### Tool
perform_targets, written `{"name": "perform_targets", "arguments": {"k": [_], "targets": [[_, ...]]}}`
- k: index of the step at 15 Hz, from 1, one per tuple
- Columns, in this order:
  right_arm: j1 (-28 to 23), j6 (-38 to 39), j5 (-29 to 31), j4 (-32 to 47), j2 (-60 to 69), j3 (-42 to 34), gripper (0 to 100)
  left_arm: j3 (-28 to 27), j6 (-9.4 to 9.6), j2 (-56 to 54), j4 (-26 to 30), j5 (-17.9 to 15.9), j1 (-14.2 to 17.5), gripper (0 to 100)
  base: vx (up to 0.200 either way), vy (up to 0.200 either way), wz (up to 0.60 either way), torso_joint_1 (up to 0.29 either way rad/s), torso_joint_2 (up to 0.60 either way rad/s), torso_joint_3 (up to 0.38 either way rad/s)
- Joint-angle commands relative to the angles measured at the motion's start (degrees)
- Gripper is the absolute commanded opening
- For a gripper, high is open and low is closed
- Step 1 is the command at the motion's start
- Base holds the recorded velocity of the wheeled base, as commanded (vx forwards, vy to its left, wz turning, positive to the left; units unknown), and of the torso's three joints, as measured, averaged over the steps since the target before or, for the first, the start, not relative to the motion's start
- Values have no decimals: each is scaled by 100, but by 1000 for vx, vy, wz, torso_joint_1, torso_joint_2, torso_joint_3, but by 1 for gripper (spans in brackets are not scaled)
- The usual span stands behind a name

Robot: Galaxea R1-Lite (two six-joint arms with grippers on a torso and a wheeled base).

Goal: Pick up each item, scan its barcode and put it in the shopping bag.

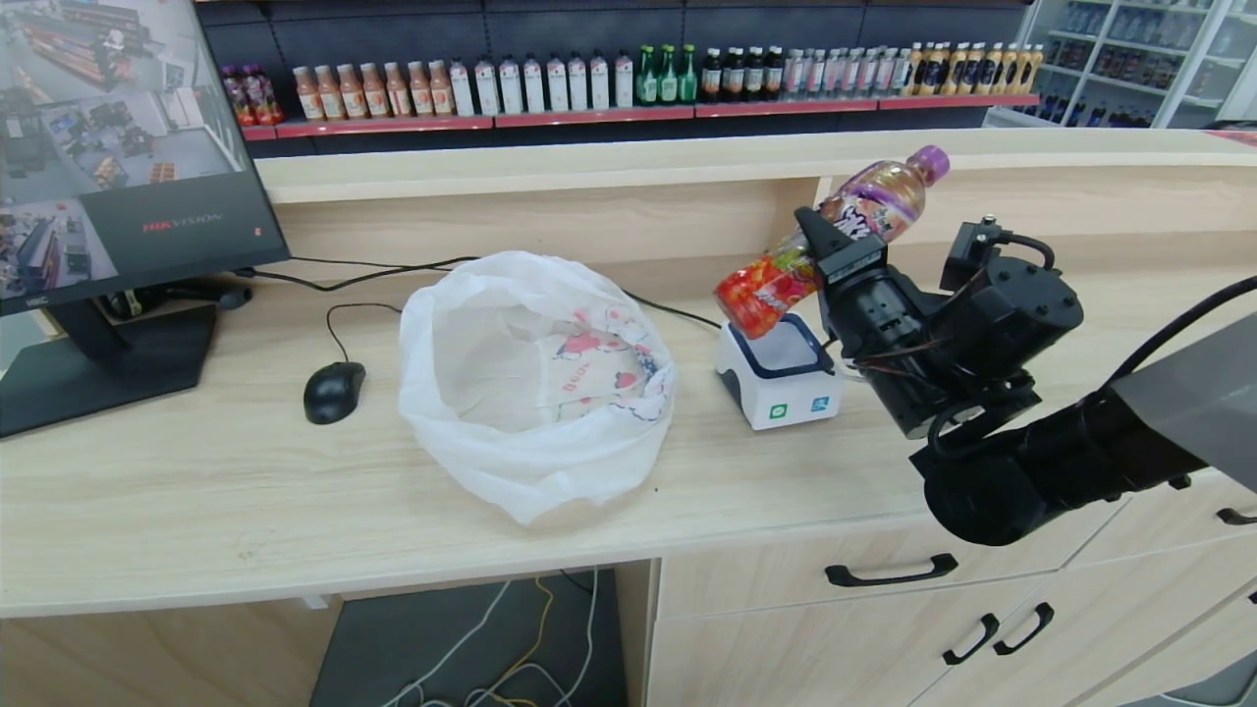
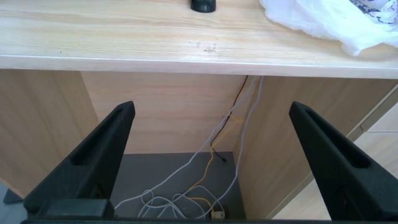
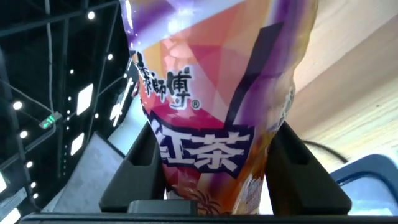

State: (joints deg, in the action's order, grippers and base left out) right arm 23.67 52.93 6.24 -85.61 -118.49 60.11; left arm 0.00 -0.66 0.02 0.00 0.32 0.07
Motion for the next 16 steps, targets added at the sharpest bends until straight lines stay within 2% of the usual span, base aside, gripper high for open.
{"name": "perform_targets", "arguments": {"k": [1,6,16], "targets": [[-47,42,0,1,-78,80,0,0,-4,-2,0,3,1,100,0,0,0,0,0,0],[-82,68,44,-43,-139,-228,0,0,-4,-2,0,3,1,100,0,0,0,0,0,0],[-73,191,44,-78,-139,-307,0,0,-4,-2,0,3,1,100,0,0,0,0,0,0]]}}
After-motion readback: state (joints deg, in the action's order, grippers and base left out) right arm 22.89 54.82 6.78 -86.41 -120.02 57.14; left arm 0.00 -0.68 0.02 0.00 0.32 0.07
